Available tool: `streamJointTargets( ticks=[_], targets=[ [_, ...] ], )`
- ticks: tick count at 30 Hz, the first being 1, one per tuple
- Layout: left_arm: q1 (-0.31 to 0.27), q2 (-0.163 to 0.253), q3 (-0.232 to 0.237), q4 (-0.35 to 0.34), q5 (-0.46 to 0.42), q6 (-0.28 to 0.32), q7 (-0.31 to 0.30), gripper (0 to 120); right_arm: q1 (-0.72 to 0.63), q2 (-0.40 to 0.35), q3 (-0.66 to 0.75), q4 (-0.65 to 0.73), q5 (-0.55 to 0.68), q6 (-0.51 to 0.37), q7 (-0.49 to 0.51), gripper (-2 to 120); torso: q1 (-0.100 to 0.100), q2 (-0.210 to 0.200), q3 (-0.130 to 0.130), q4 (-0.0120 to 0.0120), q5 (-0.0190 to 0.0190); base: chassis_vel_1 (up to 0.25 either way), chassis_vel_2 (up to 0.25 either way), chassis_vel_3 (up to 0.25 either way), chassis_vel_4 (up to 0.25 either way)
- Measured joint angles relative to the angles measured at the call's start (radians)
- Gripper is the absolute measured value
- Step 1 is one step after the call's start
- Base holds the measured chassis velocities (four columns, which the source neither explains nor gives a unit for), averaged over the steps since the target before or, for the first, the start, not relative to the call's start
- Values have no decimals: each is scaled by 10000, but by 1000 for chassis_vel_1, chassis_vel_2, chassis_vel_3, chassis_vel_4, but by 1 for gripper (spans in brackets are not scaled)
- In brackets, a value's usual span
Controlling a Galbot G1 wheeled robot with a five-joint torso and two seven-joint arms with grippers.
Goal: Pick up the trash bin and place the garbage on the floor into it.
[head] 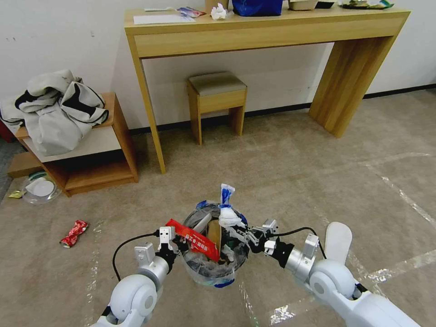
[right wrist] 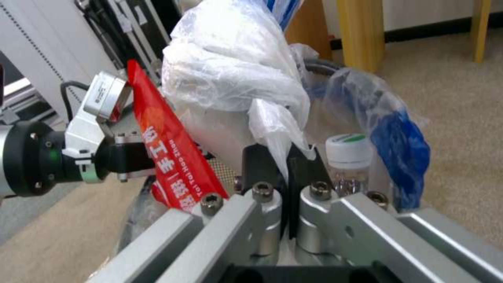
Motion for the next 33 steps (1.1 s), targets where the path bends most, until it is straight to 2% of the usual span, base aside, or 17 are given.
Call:
streamJointTargets(
  ticks=[10, 23, 25, 27, 28, 30, 31, 33],
  targets=[
    [17, -16, 33, 28, -34, 14, -45, 1, -29, -50, -53, 50, -188, -14, 76, 0, 0, 0, 0, 1, 0, 0, 0, 0, 0],
    [285, -97, 44, -262, -75, 38, -94, 1, -19, 36, -273, -136, -678, -29, 295, 2, 0, 0, 0, 1, 0, 0, 0, 0, 0],
    [301, -116, 43, -267, -65, 37, -99, 1, -19, 16, -288, -120, -700, -37, 296, 6, 0, 0, 0, 0, 0, 0, 0, 0, 0],
    [349, -164, 38, -284, -22, 37, -105, 1, -67, -51, -287, -33, -745, -51, 294, 17, 0, 0, 0, 1, -1, 0, 0, 0, 0],
    [349, -164, 38, -284, -22, 37, -105, 1, -67, -51, -287, -33, -745, -51, 294, 17, 0, 0, 0, 1, -1, 0, 0, 0, 0],
    [382, -189, 25, -294, 23, 38, -107, 1, -144, -87, -222, 38, -761, -63, 289, 28, 0, 0, 0, 1, 1, 0, 0, 0, 0],
    [382, -189, 25, -294, 23, 38, -107, 1, -144, -87, -222, 38, -761, -63, 289, 28, 0, 0, 0, 1, 1, 0, 0, 0, 0],
    [410, -215, 18, -298, 94, 38, -106, 1, -241, -127, -114, 111, -808, -63, 267, 39, 0, 0, 0, 0, 1, 0, 0, 0, 0]
  ],
)
